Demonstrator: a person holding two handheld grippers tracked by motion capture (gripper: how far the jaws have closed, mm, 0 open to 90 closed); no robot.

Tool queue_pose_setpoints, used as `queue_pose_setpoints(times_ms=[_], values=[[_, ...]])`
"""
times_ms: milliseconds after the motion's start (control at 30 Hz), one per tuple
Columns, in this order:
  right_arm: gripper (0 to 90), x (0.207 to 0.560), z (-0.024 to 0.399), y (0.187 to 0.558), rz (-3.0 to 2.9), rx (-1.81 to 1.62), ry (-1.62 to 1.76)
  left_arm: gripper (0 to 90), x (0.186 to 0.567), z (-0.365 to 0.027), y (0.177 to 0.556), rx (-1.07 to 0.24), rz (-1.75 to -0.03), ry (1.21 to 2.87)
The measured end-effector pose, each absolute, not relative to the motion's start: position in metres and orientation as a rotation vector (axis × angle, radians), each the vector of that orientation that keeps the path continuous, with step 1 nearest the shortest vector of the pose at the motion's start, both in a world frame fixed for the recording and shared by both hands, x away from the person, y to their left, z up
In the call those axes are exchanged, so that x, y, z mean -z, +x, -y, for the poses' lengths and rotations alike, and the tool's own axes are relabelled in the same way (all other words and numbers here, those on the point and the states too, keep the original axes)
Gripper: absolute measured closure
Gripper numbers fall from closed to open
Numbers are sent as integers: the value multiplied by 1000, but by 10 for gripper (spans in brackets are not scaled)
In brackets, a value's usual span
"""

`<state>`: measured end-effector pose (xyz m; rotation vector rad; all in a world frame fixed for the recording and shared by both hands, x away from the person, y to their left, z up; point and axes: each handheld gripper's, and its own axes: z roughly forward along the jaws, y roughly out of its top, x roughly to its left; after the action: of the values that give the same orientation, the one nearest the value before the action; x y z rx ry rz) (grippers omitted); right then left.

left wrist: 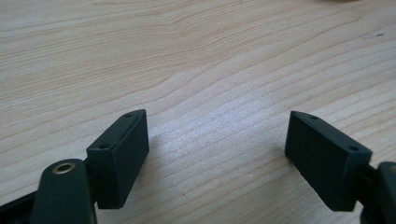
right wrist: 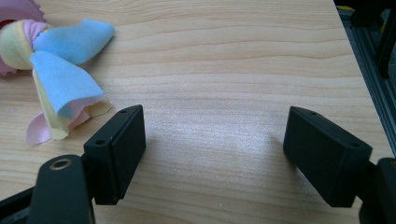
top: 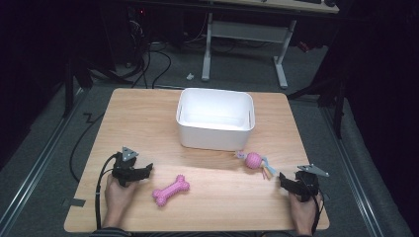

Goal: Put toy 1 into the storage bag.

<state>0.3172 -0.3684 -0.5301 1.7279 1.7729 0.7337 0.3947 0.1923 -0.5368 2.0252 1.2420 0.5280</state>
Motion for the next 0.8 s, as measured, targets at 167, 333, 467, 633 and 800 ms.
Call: queue_pose_setpoints(times_ms=[167, 333, 467, 633, 800], values=[[216, 530, 368, 317, -1774, -734, 1725, 217, 537, -192, 395, -529, -1241, 2027], [216, 530, 367, 317, -1778, -730, 1726, 215, 537, -192, 395, -529, -1240, 2028], [216, 530, 367, 317, -1779, -732, 1727, 214, 537, -192, 395, -528, -1240, 2028], [218, 530, 367, 317, -1784, -736, 1722, 205, 537, -192, 395, -519, -1234, 2032], [218, 530, 367, 317, -1788, -738, 1718, 198, 537, -192, 395, -519, -1233, 2036]])
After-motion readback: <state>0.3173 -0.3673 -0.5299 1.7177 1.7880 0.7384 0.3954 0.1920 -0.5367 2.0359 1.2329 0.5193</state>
